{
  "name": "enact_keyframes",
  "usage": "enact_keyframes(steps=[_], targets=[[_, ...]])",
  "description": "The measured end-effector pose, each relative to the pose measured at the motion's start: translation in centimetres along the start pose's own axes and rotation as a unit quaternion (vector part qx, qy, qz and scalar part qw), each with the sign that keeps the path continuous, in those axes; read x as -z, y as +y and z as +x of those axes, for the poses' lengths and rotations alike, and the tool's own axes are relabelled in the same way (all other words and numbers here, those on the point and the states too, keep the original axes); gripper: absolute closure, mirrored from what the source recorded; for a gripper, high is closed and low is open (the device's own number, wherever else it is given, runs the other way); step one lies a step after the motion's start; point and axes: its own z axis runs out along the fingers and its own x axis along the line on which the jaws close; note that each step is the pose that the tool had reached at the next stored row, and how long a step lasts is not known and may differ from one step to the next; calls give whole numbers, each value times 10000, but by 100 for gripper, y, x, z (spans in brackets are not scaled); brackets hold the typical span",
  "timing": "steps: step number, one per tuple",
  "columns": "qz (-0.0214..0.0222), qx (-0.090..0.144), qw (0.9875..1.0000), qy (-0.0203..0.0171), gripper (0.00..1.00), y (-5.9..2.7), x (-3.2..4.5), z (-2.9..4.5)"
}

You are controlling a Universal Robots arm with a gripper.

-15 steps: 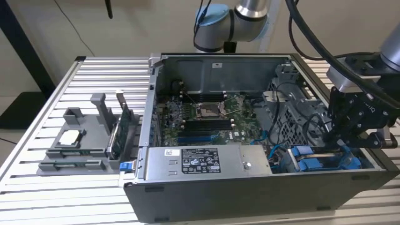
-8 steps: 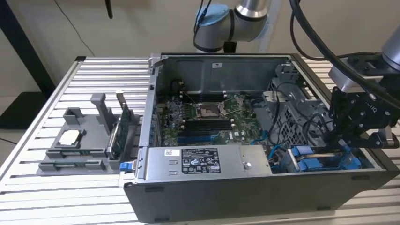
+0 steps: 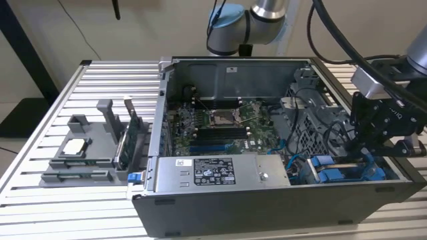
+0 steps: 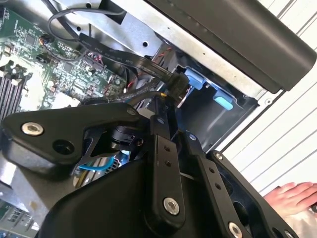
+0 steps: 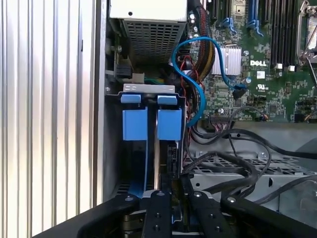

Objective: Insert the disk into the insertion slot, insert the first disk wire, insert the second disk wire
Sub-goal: 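Insert the first disk wire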

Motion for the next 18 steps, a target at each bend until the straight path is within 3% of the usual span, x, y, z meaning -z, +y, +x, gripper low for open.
enact_keyframes(steps=[5,10,18], targets=[[-9,174,9998,5,81,-23,-1,0],[-10,204,9998,6,81,-29,-12,1],[-9,207,9998,-33,81,-37,-17,-5]])
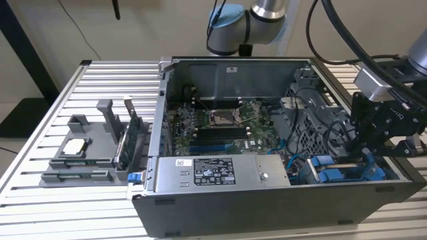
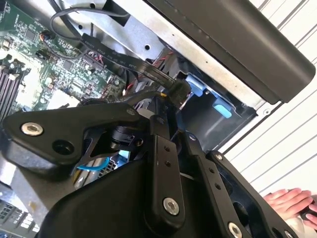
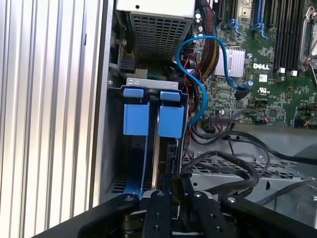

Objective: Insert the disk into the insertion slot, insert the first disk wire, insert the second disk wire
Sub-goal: 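Insert the first disk wire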

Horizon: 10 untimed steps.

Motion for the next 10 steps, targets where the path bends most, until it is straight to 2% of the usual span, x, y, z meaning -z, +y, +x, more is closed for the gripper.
enact_keyframes(steps=[3,10], targets=[[1,-18,10000,-1,81,-10,1,2],[18,-317,9995,-10,81,-8,-6,5]])
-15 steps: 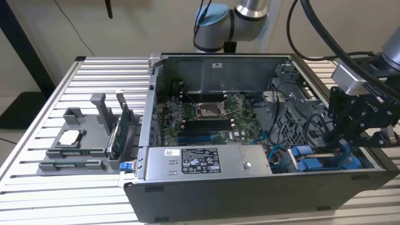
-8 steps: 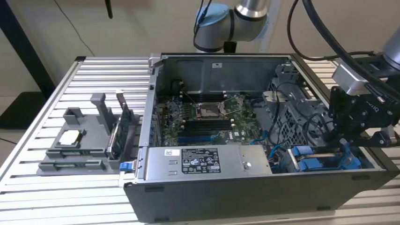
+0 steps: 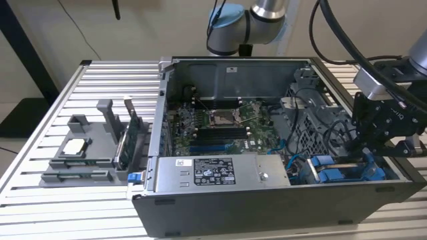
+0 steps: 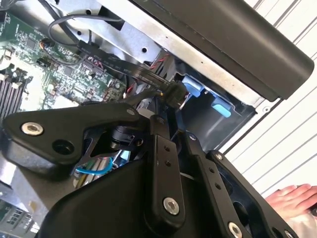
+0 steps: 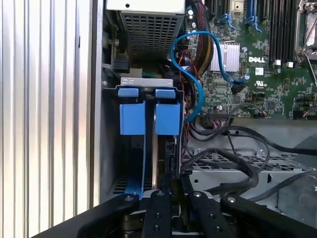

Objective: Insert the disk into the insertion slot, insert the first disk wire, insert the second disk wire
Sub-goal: 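Insert the first disk wire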

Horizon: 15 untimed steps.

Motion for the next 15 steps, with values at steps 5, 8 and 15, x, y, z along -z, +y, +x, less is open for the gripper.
enact_keyframes(steps=[5,8,15], targets=[[9,-101,9999,-4,81,9,-39,2],[13,-131,9999,5,81,9,-78,5],[13,-136,9999,-6,73,12,6,0]])
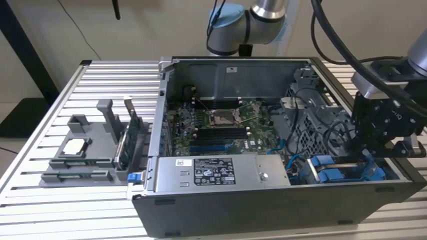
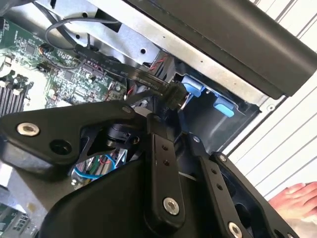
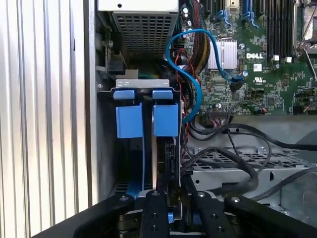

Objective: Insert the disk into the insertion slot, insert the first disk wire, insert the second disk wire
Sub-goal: 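Insert the first disk wire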

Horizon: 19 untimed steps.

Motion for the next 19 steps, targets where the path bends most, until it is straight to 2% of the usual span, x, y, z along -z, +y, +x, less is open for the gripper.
enact_keyframes(steps=[11,16,19], targets=[[1,-4,10000,2,73,11,209,-12],[1,-4,10000,2,73,15,274,-16],[0,-4,10000,2,73,16,283,-16]])
